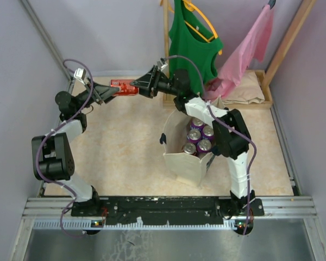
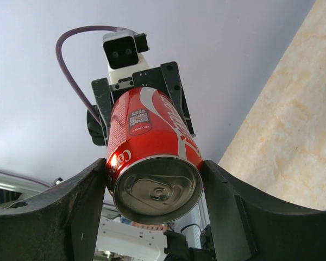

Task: Place the beverage into the canvas bag
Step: Adjust the drink at the center of the board.

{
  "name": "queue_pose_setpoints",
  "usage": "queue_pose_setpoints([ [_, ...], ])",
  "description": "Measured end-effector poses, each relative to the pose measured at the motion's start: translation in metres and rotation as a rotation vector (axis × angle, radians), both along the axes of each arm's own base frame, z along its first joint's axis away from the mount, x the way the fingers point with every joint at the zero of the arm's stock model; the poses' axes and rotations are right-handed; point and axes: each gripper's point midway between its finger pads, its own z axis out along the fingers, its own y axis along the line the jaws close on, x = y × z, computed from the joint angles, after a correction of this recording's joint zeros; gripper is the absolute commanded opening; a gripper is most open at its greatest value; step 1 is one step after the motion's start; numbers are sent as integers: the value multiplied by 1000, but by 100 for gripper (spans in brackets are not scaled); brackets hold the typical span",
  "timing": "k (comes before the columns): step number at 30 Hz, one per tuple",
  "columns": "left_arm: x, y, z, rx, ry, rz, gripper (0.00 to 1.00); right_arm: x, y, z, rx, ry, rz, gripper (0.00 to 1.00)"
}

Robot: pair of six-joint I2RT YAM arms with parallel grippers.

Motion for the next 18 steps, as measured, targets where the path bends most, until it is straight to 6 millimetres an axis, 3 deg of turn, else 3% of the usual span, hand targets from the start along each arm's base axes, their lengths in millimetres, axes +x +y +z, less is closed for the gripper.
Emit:
queue_pose_setpoints([
  [8, -3, -5, 0, 1, 1, -22, 0, -2, 5, 5, 13, -14, 36, 76],
  [13, -16, -25, -3, 12, 6, -108, 0, -22, 19, 7, 7, -33, 109, 75],
  [18, -19, -26, -4, 17, 9, -125, 0, -27, 20, 4, -5, -43, 130, 74],
])
